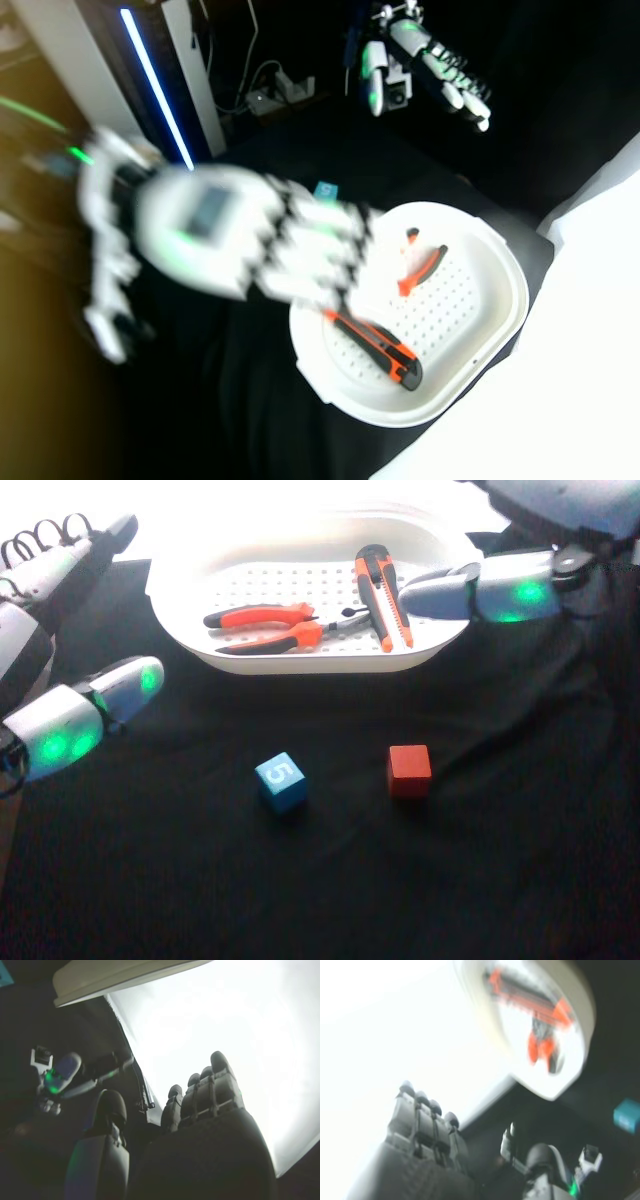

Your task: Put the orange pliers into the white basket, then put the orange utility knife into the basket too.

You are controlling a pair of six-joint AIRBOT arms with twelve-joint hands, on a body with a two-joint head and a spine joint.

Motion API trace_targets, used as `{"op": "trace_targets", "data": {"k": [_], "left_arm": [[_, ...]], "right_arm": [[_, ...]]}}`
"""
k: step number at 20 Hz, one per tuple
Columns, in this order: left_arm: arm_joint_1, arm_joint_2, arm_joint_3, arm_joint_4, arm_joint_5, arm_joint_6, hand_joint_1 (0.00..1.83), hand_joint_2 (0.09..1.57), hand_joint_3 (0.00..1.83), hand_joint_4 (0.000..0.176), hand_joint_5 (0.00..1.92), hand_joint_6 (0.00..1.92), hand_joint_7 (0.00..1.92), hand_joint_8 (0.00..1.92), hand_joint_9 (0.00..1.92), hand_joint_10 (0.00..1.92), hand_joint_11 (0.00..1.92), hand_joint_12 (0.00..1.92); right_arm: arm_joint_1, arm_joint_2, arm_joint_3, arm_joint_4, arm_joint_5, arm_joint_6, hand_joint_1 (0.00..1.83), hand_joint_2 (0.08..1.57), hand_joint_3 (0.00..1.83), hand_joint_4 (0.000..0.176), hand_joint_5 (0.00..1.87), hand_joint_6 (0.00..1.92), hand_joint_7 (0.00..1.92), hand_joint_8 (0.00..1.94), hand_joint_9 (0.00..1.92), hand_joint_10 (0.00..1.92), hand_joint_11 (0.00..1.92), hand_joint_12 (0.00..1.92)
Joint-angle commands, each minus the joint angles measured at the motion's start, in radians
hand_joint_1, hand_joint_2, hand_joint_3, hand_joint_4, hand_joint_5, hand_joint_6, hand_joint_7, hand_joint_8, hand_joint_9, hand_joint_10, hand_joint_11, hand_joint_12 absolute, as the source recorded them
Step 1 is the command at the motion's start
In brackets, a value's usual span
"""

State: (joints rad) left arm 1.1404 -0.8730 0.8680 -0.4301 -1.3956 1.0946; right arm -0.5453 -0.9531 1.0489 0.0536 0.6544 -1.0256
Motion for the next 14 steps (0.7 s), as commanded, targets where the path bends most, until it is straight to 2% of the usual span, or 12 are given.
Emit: {"op": "trace_targets", "data": {"k": [1,3,4,5,6,7,8,9,11,12,13,14], "left_arm": [[-0.003,0.011,0.000,0.012,-0.148,-0.005,0.42,1.27,0.00,0.081,0.00,0.00,0.00,0.00,0.00,0.00,0.00,0.15],[0.013,0.025,-0.009,0.009,-0.172,-0.004,0.44,1.28,0.00,0.093,0.00,0.00,0.00,0.00,0.00,0.00,0.00,0.00],[0.017,0.031,-0.013,0.009,-0.182,-0.004,0.42,1.27,0.00,0.106,0.00,0.00,0.00,0.00,0.00,0.00,0.01,0.01],[0.021,0.034,-0.015,0.009,-0.187,-0.004,0.42,1.26,0.00,0.123,0.00,0.00,0.00,0.00,0.01,0.00,0.01,0.01],[0.025,0.039,-0.018,0.009,-0.196,-0.004,0.44,1.26,0.00,0.115,0.00,0.00,0.00,0.00,0.01,0.00,0.01,0.01],[0.027,0.043,-0.022,0.009,-0.203,-0.004,0.49,1.26,0.00,0.095,0.00,0.00,0.00,0.00,0.00,0.00,0.00,0.00],[0.029,0.047,-0.024,0.011,-0.210,-0.004,0.49,1.27,0.00,0.088,0.00,0.00,0.00,0.00,0.00,0.00,0.00,0.00],[0.030,0.050,-0.026,0.014,-0.218,-0.004,0.50,1.26,0.00,0.097,0.00,0.00,0.00,0.00,0.00,0.00,0.00,0.00],[0.035,0.062,-0.033,0.025,-0.242,-0.003,0.50,1.23,0.00,0.121,0.00,0.00,0.00,0.00,0.01,0.00,0.00,0.00],[0.035,0.069,-0.038,0.031,-0.253,0.000,0.48,1.22,0.00,0.102,0.00,0.00,0.00,0.00,0.00,0.00,0.01,0.00],[0.036,0.075,-0.040,0.035,-0.266,0.003,0.48,1.21,0.00,0.100,0.00,0.00,0.00,0.00,0.01,0.00,0.02,0.01],[0.036,0.079,-0.040,0.037,-0.275,0.005,0.48,1.19,0.00,0.115,0.00,0.00,0.00,0.00,0.00,0.00,0.03,0.02]], "right_arm": [[-0.004,0.010,-0.010,0.001,0.162,0.000,0.31,1.10,0.01,0.175,0.00,0.00,0.00,0.00,0.00,0.00,0.00,0.00],[-0.071,0.070,-0.069,0.003,0.267,0.000,0.27,1.12,0.02,0.173,0.00,0.00,0.00,0.00,0.00,0.00,0.00,0.00],[-0.112,0.105,-0.102,0.011,0.323,0.000,0.28,1.12,0.01,0.166,0.00,0.00,0.00,0.00,0.00,0.00,0.00,0.00],[-0.135,0.124,-0.119,0.015,0.353,0.000,0.33,1.13,0.01,0.171,0.00,0.00,0.00,0.00,0.00,0.00,0.00,0.00],[-0.173,0.149,-0.143,0.027,0.400,0.000,0.35,1.13,0.01,0.160,0.00,0.00,0.00,0.00,0.00,0.00,0.00,0.00],[-0.206,0.169,-0.163,0.037,0.443,0.000,0.35,1.13,0.01,0.148,0.00,0.00,0.00,0.00,0.00,0.00,0.00,0.00],[-0.235,0.186,-0.178,0.047,0.479,0.000,0.38,1.11,0.00,0.168,0.00,0.00,0.00,0.00,0.00,0.00,0.00,0.00],[-0.262,0.200,-0.191,0.058,0.515,0.000,0.41,1.12,0.00,0.151,0.00,0.00,0.00,0.00,0.00,0.00,0.00,0.00],[-0.330,0.237,-0.222,0.096,0.618,0.000,0.44,1.12,0.00,0.132,0.00,0.00,0.00,0.00,0.00,0.00,0.00,0.00],[-0.363,0.256,-0.237,0.118,0.678,0.000,0.46,1.12,0.00,0.097,0.00,0.00,0.00,0.00,0.00,0.00,0.00,0.00],[-0.395,0.273,-0.250,0.140,0.733,0.000,0.51,1.13,0.00,0.076,0.00,0.00,0.00,0.00,0.00,0.00,0.00,0.00],[-0.412,0.282,-0.256,0.153,0.769,0.000,0.55,1.12,0.00,0.074,0.00,0.00,0.00,0.00,0.00,0.00,0.00,0.00]]}}
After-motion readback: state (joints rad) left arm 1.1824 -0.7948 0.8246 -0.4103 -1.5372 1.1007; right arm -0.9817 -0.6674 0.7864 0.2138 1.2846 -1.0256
